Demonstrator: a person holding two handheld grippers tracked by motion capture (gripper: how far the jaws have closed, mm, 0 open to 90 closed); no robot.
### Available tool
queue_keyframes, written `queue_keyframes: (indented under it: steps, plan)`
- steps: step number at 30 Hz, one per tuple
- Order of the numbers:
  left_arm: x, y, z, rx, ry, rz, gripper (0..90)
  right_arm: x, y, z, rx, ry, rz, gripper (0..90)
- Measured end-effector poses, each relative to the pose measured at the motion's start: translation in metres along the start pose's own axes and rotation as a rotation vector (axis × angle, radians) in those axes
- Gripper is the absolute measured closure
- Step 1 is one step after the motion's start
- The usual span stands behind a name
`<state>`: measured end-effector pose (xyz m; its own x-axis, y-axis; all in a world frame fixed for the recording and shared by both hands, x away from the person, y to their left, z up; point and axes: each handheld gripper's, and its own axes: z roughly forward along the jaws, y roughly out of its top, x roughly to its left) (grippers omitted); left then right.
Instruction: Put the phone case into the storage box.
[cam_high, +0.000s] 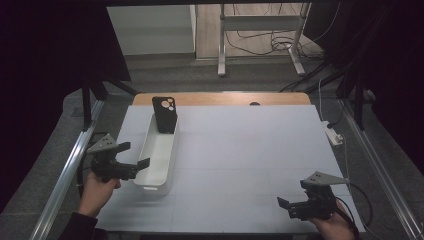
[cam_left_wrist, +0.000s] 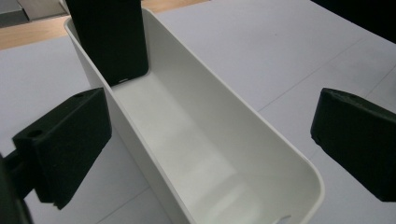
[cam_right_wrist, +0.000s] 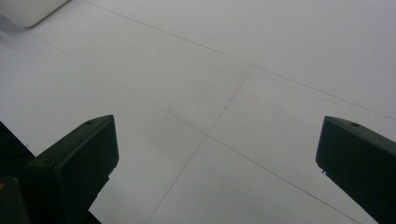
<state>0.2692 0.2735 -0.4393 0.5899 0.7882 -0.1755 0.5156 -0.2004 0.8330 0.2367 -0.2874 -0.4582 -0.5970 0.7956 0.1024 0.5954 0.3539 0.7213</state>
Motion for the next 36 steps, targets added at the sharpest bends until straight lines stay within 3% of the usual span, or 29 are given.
queue_keyframes:
  steps: [11, 36]
  plan:
    - [-0.009, -0.009, -0.011, 0.012, 0.018, 0.022, 0.0, 0.001, 0.0, 0.0, 0.003, -0.003, -0.008, 0.0]
    - [-0.019, -0.039, -0.041, 0.011, 0.067, 0.007, 0.0, 0.001, 0.0, 0.001, 0.006, -0.003, -0.011, 0.0]
